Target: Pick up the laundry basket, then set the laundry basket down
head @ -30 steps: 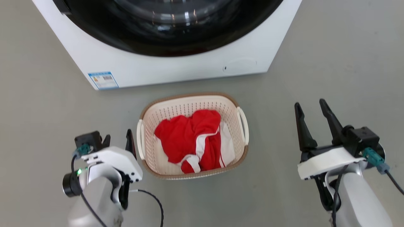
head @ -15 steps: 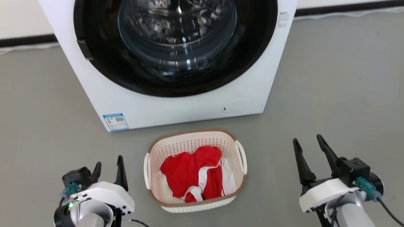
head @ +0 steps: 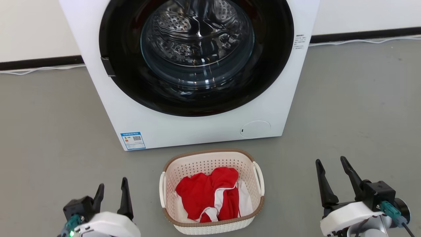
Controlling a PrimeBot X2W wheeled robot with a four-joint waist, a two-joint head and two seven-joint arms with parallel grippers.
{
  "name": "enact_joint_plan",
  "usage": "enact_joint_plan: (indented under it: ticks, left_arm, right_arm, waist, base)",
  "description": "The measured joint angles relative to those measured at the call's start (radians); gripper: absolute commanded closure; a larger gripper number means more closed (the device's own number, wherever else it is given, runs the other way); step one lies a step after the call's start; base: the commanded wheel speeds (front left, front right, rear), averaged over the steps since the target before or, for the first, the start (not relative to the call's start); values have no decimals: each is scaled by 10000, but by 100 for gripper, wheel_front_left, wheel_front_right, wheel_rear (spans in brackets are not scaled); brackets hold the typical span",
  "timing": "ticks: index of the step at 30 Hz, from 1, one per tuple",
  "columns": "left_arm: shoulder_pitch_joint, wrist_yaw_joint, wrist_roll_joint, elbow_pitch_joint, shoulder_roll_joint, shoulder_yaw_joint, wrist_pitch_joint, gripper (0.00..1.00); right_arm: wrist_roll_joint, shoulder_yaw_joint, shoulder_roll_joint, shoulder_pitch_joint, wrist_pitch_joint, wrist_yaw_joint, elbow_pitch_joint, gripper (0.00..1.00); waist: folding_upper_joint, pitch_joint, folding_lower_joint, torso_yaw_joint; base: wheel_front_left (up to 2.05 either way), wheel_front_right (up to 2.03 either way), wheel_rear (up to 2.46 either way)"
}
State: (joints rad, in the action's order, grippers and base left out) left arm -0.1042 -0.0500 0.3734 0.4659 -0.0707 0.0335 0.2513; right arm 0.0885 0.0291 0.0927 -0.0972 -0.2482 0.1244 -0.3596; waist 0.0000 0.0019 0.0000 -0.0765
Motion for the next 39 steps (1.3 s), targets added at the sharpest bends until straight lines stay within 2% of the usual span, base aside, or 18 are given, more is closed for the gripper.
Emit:
enact_joint_plan:
  ticks: [12, 39]
  left_arm:
    - [965, -44, -268, -995, 98, -155, 0, 0]
    - [1021, -219, -299, -1062, 213, -94, 0, 0]
  right_arm:
    - [-73, 92, -58, 396, 0, 0, 205, 0]
    - [-169, 67, -105, 397, 0, 0, 192, 0]
  waist:
    - [0, -336, 0, 280]
    - [0, -550, 0, 489]
  base:
    - [0, 0, 0]
    - [0, 0, 0]
